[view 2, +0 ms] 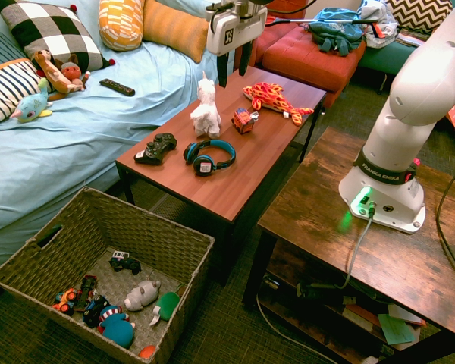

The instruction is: Put the toy car in the basket

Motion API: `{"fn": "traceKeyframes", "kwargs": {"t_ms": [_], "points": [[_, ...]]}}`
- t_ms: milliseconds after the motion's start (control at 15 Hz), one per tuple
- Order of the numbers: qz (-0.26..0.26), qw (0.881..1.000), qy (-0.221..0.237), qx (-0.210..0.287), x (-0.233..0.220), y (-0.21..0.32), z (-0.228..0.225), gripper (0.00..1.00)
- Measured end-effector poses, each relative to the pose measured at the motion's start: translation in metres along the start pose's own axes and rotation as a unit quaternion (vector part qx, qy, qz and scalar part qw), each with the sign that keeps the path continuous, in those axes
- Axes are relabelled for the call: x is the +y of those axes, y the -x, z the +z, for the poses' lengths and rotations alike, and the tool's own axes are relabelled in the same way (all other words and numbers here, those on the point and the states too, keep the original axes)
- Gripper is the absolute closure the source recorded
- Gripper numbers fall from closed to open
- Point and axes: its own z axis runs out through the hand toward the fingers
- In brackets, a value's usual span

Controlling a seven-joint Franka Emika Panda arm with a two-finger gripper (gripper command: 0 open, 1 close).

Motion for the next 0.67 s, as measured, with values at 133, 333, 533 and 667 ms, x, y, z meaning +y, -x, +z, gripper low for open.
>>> {"fn": "traceKeyframes", "kwargs": {"t_ms": [133,333,533,667], "points": [[-0.005,1.0,-0.002,-0.003,0.0,-0.003,0.001,0.0],[0.012,0.999,-0.026,-0.032,0.021,-0.034,0.021,0.0],[0.057,0.997,-0.007,-0.057,0.062,-0.073,0.072,0.0],[0.082,0.994,0.002,-0.068,0.075,-0.089,0.104,0.0]]}}
